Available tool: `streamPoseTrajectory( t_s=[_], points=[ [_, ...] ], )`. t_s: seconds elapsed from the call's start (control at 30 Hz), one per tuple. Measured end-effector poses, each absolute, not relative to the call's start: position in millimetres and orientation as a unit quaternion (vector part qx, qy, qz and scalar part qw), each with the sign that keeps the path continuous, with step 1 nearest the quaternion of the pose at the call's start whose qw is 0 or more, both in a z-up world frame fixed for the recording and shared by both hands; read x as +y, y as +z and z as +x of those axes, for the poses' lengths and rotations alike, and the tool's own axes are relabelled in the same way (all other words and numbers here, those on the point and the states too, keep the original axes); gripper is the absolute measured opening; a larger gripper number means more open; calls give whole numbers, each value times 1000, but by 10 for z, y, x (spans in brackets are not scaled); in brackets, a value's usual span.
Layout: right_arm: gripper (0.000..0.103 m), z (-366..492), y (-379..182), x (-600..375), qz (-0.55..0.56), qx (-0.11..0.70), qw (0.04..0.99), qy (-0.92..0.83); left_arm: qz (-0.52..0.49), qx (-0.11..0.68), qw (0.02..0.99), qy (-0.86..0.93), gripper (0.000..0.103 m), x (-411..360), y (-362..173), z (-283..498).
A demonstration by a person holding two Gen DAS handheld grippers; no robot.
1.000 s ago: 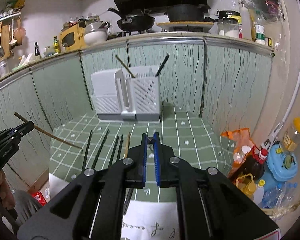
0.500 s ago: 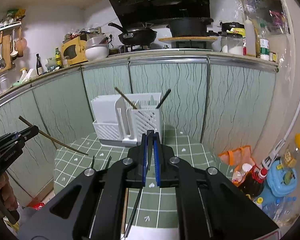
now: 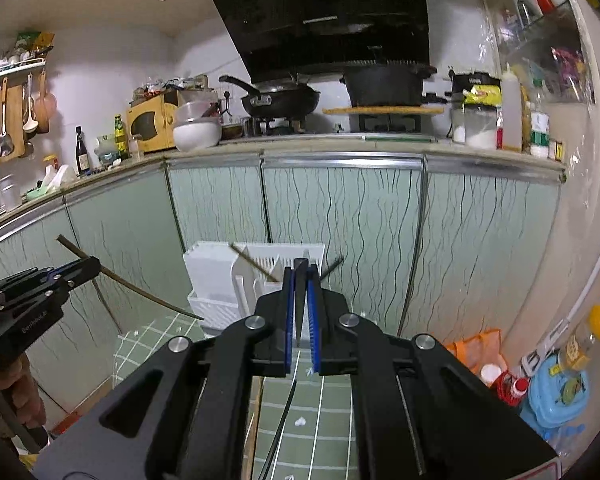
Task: Organize utensils
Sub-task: 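Carry both chopsticks upright to the white holder and lower them in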
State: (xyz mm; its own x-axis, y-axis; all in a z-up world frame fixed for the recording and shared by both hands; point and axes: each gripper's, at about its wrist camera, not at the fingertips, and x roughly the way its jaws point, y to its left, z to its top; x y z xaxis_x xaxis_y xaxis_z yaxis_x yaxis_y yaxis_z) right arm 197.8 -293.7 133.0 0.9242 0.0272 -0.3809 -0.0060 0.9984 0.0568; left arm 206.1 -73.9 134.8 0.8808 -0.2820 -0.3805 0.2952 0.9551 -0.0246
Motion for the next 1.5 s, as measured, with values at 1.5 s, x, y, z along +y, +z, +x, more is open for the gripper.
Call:
streamPoseTrajectory(
  t_s=[1.5],
  points=[
    [6,3520,891,-3239,10,239,970,36,41,237,946,-217,7,-1664,905,3512]
  ],
)
